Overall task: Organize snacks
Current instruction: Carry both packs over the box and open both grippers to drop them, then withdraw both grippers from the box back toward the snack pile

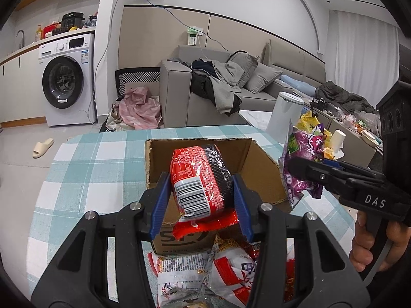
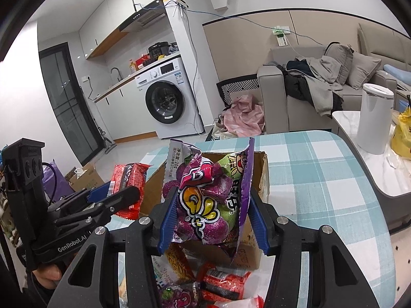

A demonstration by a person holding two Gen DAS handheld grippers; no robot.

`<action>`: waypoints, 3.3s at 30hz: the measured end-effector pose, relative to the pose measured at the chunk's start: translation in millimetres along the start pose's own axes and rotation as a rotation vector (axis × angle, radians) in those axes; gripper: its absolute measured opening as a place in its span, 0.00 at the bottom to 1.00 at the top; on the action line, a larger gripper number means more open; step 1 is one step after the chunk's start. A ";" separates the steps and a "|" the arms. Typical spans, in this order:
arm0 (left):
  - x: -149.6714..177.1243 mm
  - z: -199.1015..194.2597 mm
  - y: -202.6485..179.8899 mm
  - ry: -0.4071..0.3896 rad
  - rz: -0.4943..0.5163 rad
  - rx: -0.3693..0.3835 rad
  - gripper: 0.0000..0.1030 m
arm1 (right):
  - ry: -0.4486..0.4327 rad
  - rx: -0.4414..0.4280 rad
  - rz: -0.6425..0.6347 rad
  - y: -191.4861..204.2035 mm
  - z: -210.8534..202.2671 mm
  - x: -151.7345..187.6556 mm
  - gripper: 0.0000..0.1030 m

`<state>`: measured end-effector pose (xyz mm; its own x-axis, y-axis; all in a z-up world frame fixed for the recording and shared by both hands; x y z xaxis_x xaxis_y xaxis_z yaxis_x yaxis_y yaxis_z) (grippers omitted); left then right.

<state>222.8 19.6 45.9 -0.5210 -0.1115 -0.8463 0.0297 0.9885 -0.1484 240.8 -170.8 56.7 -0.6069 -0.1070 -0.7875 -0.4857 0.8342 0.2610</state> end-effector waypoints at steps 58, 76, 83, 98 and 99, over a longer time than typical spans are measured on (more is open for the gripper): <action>55.5 -77.1 16.0 0.003 0.004 -0.084 0.99 | 0.121 -0.010 -0.070 2.6 -43.0 54.7 1.00; 99.0 -108.3 19.3 0.055 0.008 -0.108 0.99 | 0.175 -0.028 -0.023 -0.1 -66.2 104.8 1.00; 121.7 -107.1 18.9 0.098 -0.010 -0.097 0.99 | 0.202 -0.027 -0.018 -5.1 -67.2 120.6 1.00; 153.3 -94.3 13.9 0.182 0.007 -0.080 0.99 | 0.292 -0.043 -0.100 4.1 -59.5 147.7 1.00; 154.8 -92.2 13.1 0.186 0.011 -0.083 0.99 | 0.298 -0.047 -0.110 6.1 -59.0 149.9 1.00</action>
<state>63.9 24.7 -39.8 -0.6697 -0.0869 -0.7375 -0.0298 0.9955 -0.0903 109.7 -213.7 -26.9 -0.7033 -0.3542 -0.6164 -0.5829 0.7837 0.2148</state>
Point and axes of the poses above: each gripper's, at about its wrist camera, not at the fingertips, and z roughly the way its jaws point, y to its left, x to its underside, the point moved 7 cm from there along z, roughly the way its jaws point
